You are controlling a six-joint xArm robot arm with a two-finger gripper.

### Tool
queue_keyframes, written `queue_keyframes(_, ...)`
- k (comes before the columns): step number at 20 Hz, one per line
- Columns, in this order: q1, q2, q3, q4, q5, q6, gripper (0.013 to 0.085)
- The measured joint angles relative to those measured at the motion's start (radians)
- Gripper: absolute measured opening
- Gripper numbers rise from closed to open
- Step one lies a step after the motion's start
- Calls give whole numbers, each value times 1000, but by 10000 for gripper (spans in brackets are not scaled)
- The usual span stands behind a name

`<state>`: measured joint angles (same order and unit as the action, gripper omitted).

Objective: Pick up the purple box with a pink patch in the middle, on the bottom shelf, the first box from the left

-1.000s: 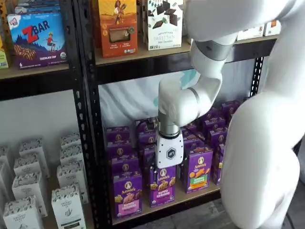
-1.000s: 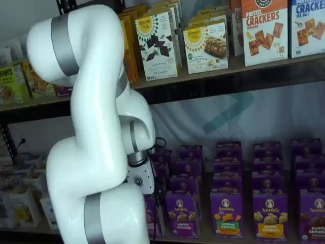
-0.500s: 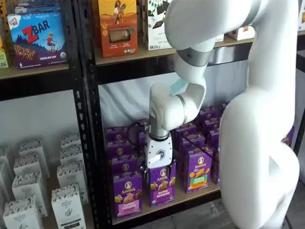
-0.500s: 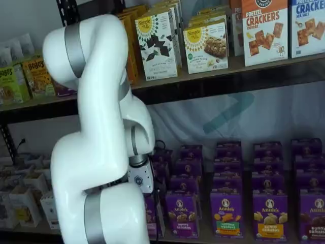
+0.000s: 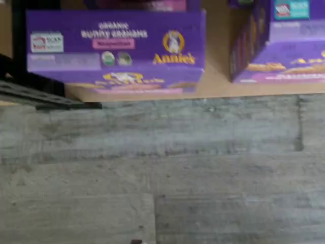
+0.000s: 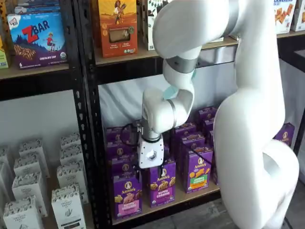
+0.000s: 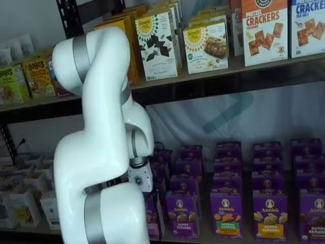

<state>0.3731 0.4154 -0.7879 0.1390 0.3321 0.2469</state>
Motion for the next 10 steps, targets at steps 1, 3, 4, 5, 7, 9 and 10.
queue_keyframes(1,-1,11,-14,-10,-3,8,850)
queue_keyframes(3,-7,34,-47,-68,0,57,850)
queue_keyframes(4,-9,46,-65,-91,4,77,850)
queue_keyframes(5,-11,59,-84,-112,5,95,850)
queue_keyframes(7,-10,82,-120,-95,17,80,850)
queue_keyframes(9,-9,109,-161,-85,36,71,850)
queue_keyframes(10,-9,118,-174,-82,42,69,850)
